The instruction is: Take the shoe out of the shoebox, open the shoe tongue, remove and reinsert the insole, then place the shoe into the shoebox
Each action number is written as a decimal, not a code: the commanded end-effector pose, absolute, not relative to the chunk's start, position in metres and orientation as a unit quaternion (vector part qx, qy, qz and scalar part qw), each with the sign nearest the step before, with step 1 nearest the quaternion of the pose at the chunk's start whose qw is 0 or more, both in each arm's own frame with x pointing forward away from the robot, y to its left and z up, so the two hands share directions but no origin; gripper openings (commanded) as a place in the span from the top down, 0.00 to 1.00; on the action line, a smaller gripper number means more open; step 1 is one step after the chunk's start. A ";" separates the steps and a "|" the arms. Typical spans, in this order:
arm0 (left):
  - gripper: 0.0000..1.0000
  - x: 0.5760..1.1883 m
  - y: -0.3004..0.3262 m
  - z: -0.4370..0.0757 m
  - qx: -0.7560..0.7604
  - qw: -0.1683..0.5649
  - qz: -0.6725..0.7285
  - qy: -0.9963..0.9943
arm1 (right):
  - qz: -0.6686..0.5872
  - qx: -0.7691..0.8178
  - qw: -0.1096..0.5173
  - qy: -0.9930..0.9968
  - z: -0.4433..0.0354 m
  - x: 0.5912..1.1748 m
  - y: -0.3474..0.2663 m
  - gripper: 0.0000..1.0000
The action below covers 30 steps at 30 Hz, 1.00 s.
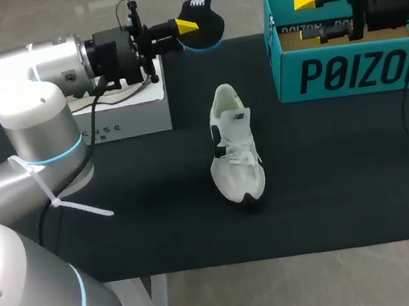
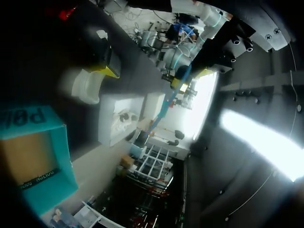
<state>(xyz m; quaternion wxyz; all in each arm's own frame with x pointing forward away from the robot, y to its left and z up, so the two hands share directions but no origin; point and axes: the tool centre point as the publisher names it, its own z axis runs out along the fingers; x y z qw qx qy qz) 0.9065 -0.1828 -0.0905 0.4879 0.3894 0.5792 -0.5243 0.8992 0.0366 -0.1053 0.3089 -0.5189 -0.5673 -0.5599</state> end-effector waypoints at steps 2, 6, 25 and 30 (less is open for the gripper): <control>1.00 0.888 -0.181 -0.091 0.148 0.106 -0.568 0.802 | -0.561 -0.518 0.311 -0.565 -0.107 0.900 0.038 0.00; 1.00 0.888 -0.177 -0.090 0.085 0.035 -0.595 0.798 | -0.563 -0.516 0.317 -0.563 -0.104 0.899 0.040 0.00; 1.00 0.899 -0.173 -0.087 -0.056 -0.124 -0.633 0.762 | -0.570 -0.529 0.304 -0.550 -0.104 0.888 0.032 0.00; 1.00 0.899 -0.173 -0.087 -0.056 -0.124 -0.633 0.762 | -0.567 -0.535 0.294 -0.553 -0.111 0.887 0.031 0.00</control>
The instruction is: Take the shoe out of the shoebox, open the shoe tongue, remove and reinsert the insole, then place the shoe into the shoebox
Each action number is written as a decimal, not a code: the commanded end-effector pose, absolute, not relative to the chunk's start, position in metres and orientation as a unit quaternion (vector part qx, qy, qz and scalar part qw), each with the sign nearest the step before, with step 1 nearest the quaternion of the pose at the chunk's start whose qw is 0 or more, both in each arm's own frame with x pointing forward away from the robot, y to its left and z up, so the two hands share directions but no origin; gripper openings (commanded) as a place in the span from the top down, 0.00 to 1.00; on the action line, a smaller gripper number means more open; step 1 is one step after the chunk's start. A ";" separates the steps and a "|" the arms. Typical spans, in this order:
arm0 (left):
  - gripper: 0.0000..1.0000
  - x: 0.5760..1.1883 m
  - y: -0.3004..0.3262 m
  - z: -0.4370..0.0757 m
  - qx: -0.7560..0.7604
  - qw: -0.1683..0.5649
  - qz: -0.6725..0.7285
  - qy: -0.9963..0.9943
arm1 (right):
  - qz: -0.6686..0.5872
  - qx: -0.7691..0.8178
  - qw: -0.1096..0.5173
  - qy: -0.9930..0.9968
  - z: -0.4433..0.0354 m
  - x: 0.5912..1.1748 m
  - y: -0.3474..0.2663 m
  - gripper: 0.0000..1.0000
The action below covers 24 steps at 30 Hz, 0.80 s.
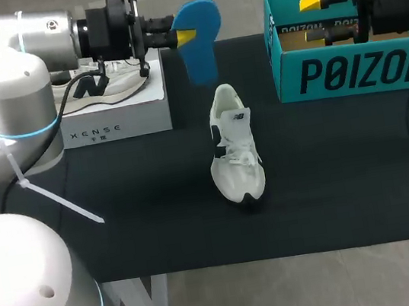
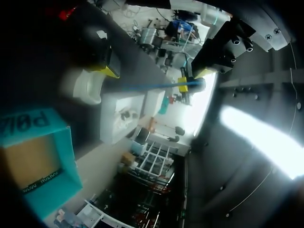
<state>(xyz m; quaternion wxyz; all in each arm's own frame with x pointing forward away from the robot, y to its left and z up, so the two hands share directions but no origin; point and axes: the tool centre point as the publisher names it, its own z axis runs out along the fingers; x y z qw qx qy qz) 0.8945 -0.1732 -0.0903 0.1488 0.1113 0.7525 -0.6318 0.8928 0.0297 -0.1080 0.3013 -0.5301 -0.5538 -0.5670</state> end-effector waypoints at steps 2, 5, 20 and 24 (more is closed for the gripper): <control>1.00 0.899 -0.173 -0.087 -0.056 -0.124 -0.633 0.762 | -0.566 -0.536 0.293 -0.553 -0.111 0.887 0.031 0.00; 1.00 0.899 -0.173 -0.087 -0.056 -0.124 -0.633 0.762 | -0.565 -0.538 0.293 -0.553 -0.110 0.887 0.033 0.00; 1.00 0.938 -0.179 -0.100 -0.305 -0.388 -0.556 0.669 | -0.423 -0.660 0.145 -0.604 -0.066 0.893 0.026 0.00; 1.00 0.943 -0.180 -0.102 -0.335 -0.407 -0.545 0.652 | -0.407 -0.655 0.096 -0.630 -0.053 0.896 0.030 0.00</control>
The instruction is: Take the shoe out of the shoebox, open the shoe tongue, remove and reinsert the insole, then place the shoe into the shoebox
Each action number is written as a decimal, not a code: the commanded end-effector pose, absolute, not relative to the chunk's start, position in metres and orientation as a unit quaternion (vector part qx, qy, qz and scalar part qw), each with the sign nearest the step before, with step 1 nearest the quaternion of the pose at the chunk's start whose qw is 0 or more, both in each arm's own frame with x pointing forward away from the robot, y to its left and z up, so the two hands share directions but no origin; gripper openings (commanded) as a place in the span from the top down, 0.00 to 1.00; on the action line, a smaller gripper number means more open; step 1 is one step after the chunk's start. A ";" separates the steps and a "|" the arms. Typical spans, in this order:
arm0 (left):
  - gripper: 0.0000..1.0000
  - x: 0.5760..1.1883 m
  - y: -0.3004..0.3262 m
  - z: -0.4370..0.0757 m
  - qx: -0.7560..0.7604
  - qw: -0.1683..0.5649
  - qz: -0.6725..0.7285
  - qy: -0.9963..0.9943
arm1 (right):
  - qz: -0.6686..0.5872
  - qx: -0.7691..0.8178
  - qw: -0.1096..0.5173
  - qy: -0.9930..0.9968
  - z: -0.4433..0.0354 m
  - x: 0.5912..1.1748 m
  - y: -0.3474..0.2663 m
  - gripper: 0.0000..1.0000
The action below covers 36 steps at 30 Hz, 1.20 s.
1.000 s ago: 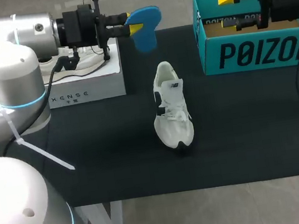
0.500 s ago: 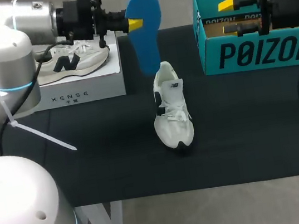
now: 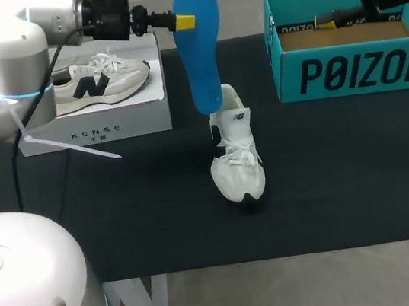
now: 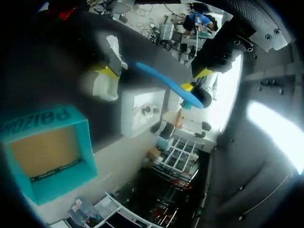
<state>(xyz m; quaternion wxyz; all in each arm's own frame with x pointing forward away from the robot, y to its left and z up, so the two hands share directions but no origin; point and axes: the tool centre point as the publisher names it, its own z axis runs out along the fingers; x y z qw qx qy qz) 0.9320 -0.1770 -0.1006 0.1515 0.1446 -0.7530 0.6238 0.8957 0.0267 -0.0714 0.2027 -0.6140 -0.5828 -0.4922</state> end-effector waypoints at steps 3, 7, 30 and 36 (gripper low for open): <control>1.00 0.946 -0.181 -0.104 0.375 0.416 0.522 -0.643 | -0.410 -0.651 0.098 -0.632 -0.047 0.895 0.035 0.00; 1.00 0.946 -0.183 -0.104 0.426 0.416 0.493 -0.634 | -0.403 -0.647 0.095 -0.641 -0.045 0.894 0.036 0.00; 1.00 0.942 -0.194 -0.111 0.454 0.435 0.513 -0.585 | -0.359 -0.634 0.056 -0.682 -0.029 0.890 0.029 0.00; 1.00 0.944 -0.208 -0.112 0.426 0.446 0.555 -0.558 | -0.344 -0.636 0.031 -0.691 -0.021 0.890 0.040 0.00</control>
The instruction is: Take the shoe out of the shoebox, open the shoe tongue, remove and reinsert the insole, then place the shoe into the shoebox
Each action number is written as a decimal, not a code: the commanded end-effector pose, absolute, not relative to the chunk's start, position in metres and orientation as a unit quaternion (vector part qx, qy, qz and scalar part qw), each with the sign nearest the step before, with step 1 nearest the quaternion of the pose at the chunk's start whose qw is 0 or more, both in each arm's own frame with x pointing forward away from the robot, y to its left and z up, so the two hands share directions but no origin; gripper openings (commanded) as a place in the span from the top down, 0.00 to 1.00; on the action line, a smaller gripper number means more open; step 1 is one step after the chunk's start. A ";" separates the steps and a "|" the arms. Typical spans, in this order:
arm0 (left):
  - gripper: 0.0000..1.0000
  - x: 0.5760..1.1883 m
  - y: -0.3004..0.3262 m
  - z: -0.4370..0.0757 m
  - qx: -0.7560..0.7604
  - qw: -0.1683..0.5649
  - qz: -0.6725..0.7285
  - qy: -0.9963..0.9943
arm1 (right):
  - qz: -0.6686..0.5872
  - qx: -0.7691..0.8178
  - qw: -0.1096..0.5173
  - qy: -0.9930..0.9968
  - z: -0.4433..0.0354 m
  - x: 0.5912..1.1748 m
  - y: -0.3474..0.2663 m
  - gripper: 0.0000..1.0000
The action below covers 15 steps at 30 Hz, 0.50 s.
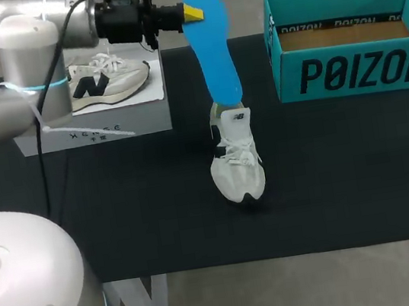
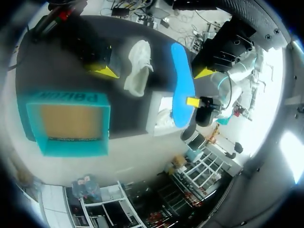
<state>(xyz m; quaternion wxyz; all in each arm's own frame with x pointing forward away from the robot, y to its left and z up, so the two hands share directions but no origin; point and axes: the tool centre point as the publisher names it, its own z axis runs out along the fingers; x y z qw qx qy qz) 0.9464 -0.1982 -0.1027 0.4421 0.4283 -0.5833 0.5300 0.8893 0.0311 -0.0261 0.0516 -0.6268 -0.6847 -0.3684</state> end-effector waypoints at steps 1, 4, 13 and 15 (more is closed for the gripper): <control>1.00 0.946 -0.211 -0.113 0.430 0.453 0.550 -0.554 | -0.337 -0.635 0.027 -0.694 -0.020 0.890 0.042 0.00; 1.00 0.951 -0.216 -0.114 0.438 0.463 0.549 -0.541 | -0.319 -0.635 0.015 -0.704 -0.019 0.886 0.046 0.00; 1.00 0.966 -0.234 -0.117 0.440 0.484 0.553 -0.516 | -0.278 -0.642 -0.005 -0.714 -0.011 0.882 0.064 0.00; 1.00 0.969 -0.239 -0.118 0.440 0.484 0.553 -0.517 | -0.258 -0.641 -0.001 -0.723 -0.010 0.880 0.069 0.00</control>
